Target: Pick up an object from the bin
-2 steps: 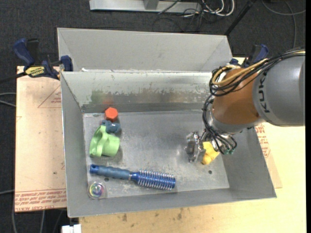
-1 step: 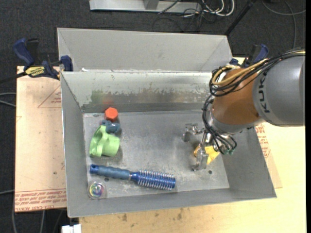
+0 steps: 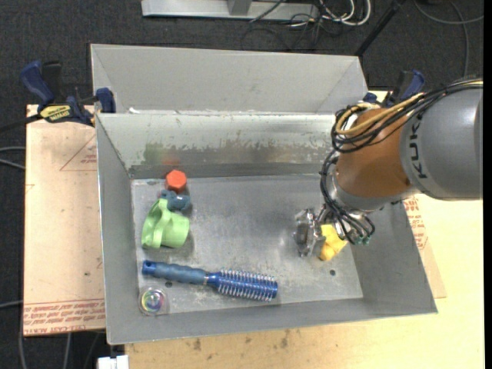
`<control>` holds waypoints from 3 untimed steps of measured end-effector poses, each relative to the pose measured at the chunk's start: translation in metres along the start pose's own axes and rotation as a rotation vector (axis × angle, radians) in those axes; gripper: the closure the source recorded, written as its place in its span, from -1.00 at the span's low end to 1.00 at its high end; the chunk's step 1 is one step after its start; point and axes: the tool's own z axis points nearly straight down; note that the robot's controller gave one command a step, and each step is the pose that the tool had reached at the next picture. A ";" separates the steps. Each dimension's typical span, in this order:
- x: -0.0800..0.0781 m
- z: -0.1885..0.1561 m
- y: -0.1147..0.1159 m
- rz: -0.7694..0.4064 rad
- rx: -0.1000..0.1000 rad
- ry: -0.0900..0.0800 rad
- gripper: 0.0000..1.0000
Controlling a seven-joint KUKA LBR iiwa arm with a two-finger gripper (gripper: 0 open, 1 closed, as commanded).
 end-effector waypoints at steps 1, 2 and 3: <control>0.000 0.000 0.000 0.000 0.000 -0.001 -1.00; -0.008 0.000 -0.069 -0.180 0.002 -0.002 -1.00; -0.009 0.000 -0.066 -0.183 0.000 -0.002 1.00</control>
Offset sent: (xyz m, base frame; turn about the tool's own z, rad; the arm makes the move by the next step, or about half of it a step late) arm 0.0000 0.0000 0.0000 0.0000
